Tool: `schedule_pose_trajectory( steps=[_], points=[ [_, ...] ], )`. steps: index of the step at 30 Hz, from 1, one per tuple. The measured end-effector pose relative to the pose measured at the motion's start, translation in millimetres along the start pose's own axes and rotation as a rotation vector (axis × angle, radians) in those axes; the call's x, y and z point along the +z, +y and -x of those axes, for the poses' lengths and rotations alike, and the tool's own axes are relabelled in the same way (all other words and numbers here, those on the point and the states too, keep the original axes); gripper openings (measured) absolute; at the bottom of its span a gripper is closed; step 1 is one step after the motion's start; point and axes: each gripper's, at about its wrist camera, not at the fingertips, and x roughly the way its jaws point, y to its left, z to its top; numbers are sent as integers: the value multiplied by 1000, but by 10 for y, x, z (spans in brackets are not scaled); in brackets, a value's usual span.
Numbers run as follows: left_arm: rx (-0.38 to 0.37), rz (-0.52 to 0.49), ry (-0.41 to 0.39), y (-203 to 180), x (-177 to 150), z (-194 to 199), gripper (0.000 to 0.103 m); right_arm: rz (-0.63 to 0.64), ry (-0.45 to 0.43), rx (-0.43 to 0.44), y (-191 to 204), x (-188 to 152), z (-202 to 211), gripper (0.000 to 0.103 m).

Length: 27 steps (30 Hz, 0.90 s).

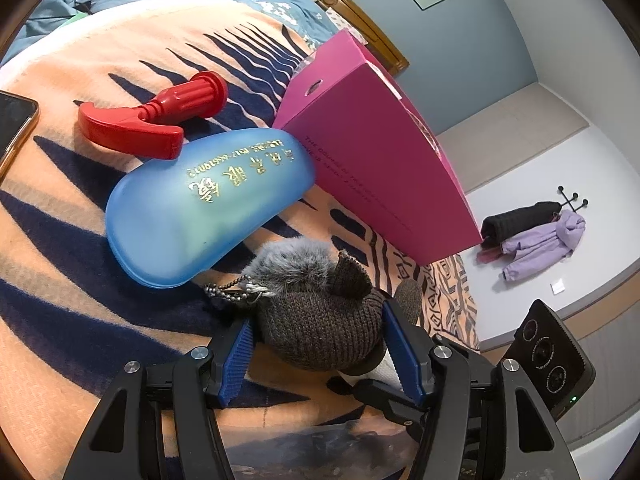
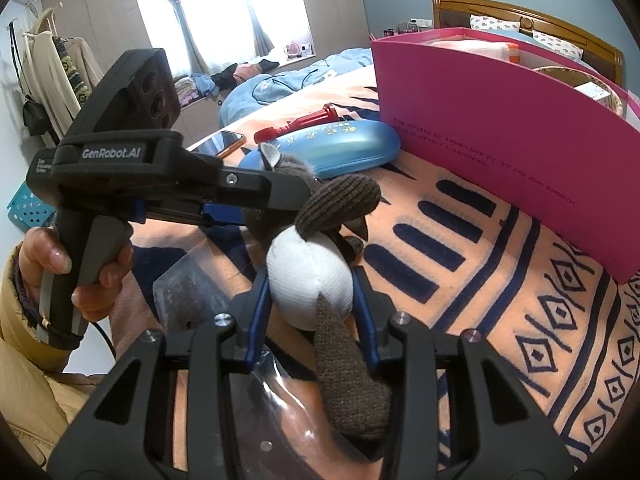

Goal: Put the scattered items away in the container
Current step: 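Lift the plush toy with the left tool toward the pink box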

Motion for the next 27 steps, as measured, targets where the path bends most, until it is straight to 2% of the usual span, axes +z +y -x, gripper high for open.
schedule_pose_trajectory(
  steps=[11,27],
  points=[
    [-26,-41,-4,-140,75,53,63,20,-32,-12,-29,40,194,40],
    [-81,-158,-35,-657,339,56,63,80,-123,-91,-159,272,610,40]
  ],
)
